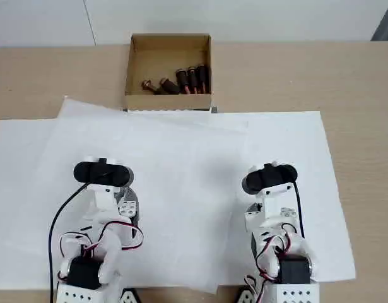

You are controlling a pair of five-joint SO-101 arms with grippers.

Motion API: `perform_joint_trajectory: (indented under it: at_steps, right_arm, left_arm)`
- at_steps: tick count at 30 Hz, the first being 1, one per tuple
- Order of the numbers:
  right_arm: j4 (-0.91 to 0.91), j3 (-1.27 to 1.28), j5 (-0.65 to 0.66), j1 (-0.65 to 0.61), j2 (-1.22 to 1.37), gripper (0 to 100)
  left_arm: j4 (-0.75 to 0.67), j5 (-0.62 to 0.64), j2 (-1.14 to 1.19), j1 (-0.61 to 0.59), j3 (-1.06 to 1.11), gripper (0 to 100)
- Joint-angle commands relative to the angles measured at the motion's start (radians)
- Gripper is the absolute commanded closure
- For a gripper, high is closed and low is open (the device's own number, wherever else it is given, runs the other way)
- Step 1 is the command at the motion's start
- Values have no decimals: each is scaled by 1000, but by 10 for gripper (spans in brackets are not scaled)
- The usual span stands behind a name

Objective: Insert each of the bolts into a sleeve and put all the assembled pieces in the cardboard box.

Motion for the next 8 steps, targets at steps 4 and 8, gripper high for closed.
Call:
perform_joint_trajectory:
  at_steps: [4,8]
  right_arm:
    - [-22,-6,-5,8,-15,995]
    - [-22,-6,-5,8,-15,995]
  left_arm:
    - [-3,2,-12,2,-4,993]
    - [-3,2,-12,2,-4,993]
